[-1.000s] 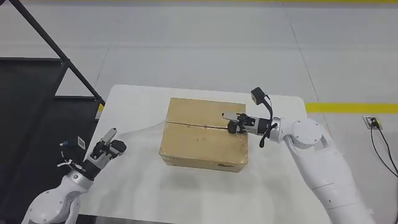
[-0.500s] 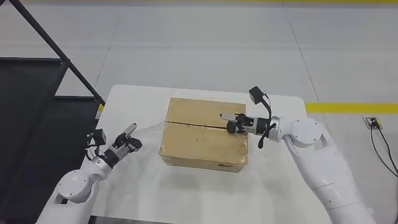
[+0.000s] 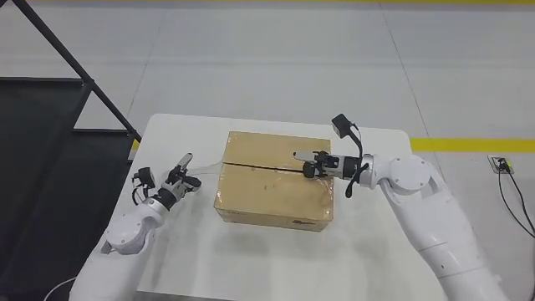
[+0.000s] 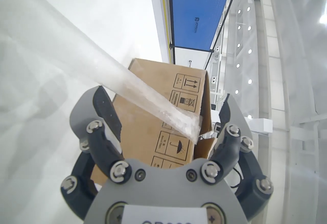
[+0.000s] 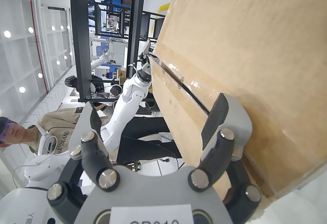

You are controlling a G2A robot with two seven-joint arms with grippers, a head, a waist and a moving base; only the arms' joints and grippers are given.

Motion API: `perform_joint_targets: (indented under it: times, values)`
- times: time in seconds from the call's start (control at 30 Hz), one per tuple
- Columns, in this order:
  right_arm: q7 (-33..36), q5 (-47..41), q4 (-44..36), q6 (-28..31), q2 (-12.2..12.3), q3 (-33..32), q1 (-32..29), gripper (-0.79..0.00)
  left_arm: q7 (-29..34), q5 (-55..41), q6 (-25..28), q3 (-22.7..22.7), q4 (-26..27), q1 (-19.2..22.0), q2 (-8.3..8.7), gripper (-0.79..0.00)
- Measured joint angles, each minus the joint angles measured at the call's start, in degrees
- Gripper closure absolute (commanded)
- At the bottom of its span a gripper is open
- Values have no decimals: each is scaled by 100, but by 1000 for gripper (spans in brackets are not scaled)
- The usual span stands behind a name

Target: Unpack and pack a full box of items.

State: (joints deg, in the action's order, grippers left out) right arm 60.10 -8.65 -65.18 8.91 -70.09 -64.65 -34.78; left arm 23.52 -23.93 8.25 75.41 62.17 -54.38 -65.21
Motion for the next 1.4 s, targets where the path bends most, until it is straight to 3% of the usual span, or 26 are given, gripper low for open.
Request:
perform_joint_targets:
  times: [0.2, 0.5, 0.77, 0.97, 1.2, 1.4]
  values:
    - [-19, -19, 39, -13, 1, 40, 21, -785, -73, -82, 325, 45, -113, 163, -41, -785]
    - [7, -115, 196, -13, -14, 124, 91, -785, -75, 218, 1003, 261, 231, -76, -8, -785]
    - [20, -154, 278, 32, -21, 181, 142, -785, 226, 420, 656, 179, 285, -259, -7, -785]
    - [37, -195, 350, 60, -28, 223, 173, -785, 441, 182, 325, 6, -83, 49, -82, -785]
    - [19, -185, 328, 35, -15, 220, 174, -785, 551, -183, 166, -294, -834, 682, -244, -785]
    - [-9, -143, 196, -57, 8, 195, 133, -785, 551, -395, 335, -456, -1491, 1151, -376, -785]
